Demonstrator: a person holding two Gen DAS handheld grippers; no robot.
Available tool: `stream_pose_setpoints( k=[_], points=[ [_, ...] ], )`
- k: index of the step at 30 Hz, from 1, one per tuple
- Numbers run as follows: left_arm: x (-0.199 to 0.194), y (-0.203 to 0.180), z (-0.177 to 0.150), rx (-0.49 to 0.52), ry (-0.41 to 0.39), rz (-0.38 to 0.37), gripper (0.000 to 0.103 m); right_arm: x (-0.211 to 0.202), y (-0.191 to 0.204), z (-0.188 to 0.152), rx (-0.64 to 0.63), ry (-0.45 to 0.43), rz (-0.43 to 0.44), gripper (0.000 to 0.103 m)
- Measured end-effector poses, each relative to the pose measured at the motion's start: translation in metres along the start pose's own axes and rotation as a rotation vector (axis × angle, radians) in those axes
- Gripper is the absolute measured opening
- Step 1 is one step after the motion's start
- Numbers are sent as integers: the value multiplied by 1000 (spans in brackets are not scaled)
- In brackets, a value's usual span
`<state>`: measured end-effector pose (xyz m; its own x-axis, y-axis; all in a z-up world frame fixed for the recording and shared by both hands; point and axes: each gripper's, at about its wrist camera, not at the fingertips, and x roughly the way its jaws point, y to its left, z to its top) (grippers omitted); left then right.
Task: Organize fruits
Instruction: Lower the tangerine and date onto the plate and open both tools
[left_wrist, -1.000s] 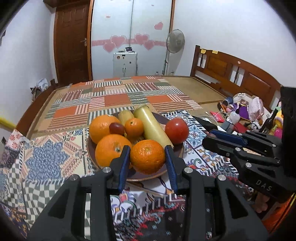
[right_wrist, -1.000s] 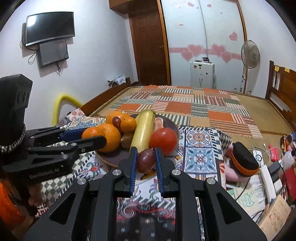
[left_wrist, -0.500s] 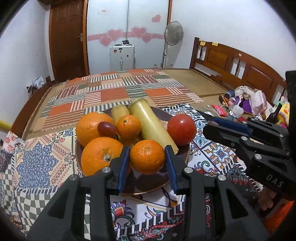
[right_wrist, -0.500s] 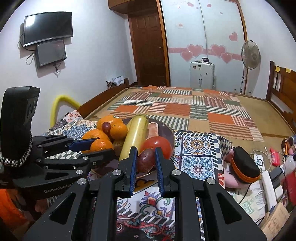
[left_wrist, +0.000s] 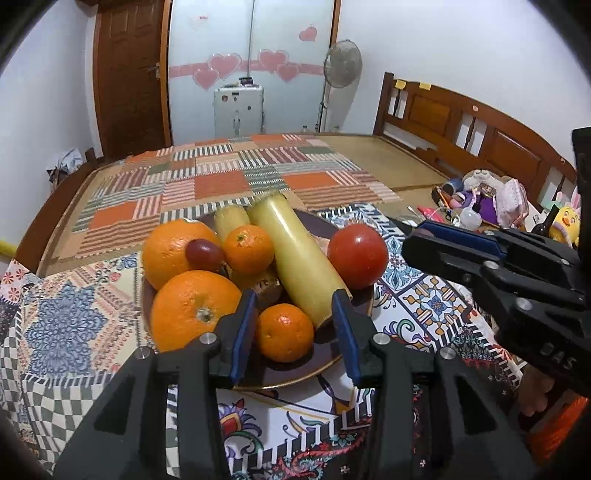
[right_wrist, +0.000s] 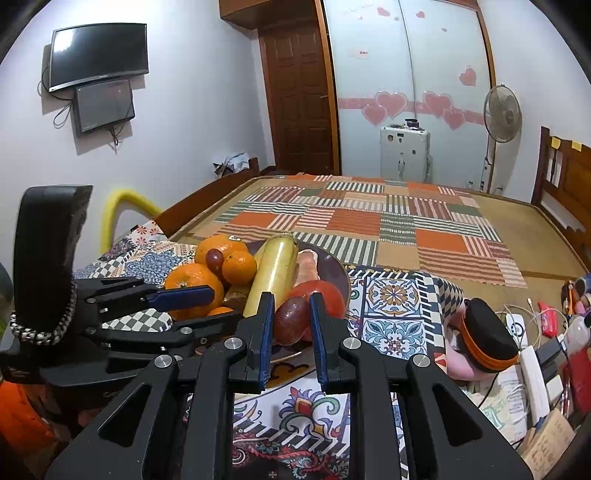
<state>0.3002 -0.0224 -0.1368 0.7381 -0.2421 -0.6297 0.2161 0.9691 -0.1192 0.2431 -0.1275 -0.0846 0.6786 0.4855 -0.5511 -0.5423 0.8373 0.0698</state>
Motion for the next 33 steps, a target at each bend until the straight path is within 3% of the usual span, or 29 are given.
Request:
stream_pose_setpoints(
  k=[6,15,25,28,30,33],
  points=[
    [-34,18,1,-7,-112,80,48,10,10,7,-29,9,6,18],
    [-40,56,0,-76,-120,108,48,41,29,13,-84,63,22,18],
    [-40,65,-7,-71,-116,102,48,56,41,12,-132,93,10,18],
    [-40,62,-7,-68,-121,108,48,60,41,13,-116,110,26,23],
    [-40,63,-7,-71,-121,109,48,60,40,13,-105,107,27,34],
    [-41,64,-8,-74,-122,111,48,57,37,15,-97,95,25,35]
  ],
)
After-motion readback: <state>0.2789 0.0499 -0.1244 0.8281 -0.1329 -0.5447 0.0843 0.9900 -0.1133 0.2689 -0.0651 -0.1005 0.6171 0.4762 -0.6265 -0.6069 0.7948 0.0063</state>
